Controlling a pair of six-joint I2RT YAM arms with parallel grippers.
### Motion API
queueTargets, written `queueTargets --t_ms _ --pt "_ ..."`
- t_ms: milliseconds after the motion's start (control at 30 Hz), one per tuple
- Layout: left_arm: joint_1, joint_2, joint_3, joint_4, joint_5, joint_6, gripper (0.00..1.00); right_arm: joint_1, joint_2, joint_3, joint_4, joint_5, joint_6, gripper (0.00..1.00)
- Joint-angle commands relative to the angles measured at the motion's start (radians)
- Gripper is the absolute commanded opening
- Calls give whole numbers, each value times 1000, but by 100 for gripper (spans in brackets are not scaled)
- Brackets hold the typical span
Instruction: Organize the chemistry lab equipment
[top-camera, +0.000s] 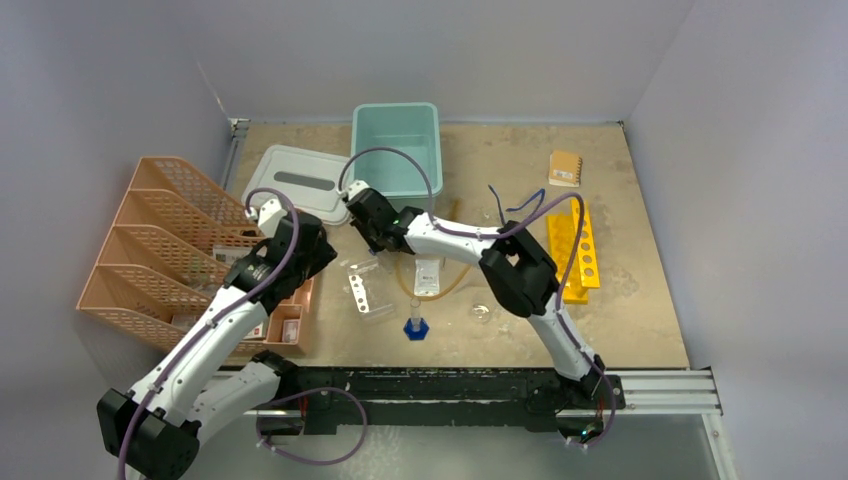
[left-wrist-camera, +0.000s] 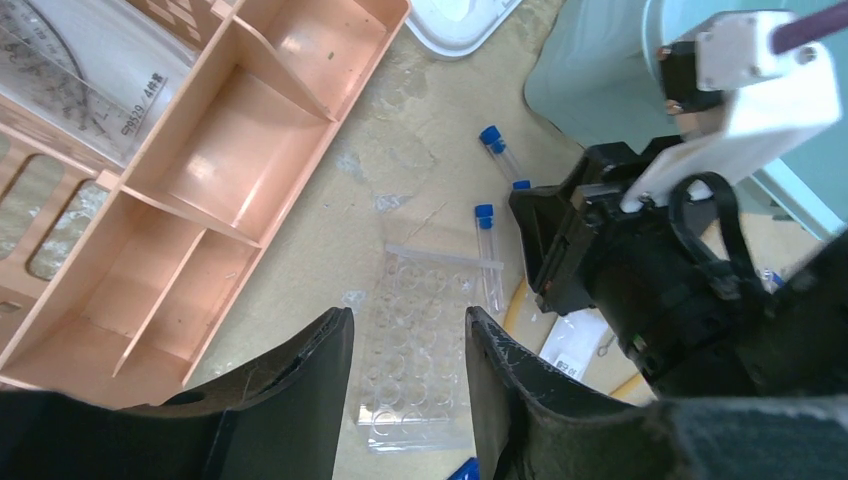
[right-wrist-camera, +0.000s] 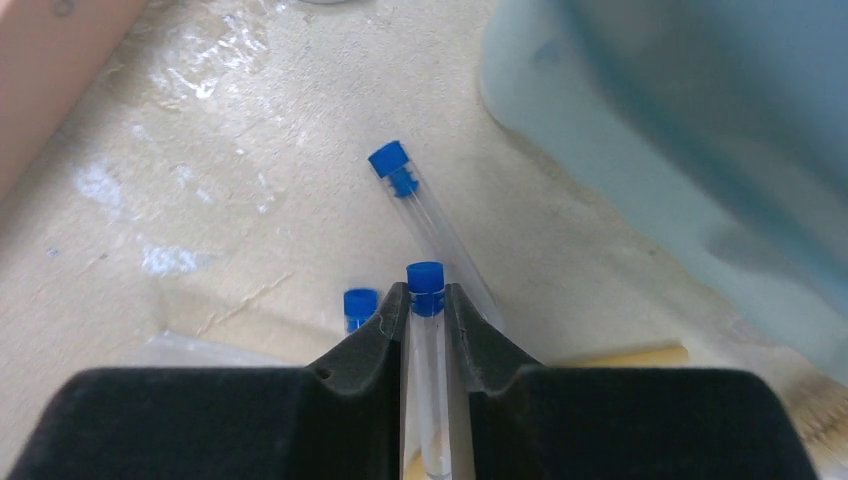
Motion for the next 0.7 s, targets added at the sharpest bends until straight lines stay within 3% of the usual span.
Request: queueTargets --t_ms 0,167,267,367,667 --pt "5 -33 -12 60 33 -1 46 4 -164 -34 48 -21 -9 17" --pt "5 -65 -31 120 90 7 52 4 -262 -89 64 -101 33 17" --pt "5 -89 -56 195 167 13 65 4 -329 -107 70 -159 85 17" --pt "4 -115 -72 274 245 26 72 3 -387 -126 81 -207 173 16" --pt "4 -188 -131 439 415 31 71 2 -483 -109 82 -294 416 16"
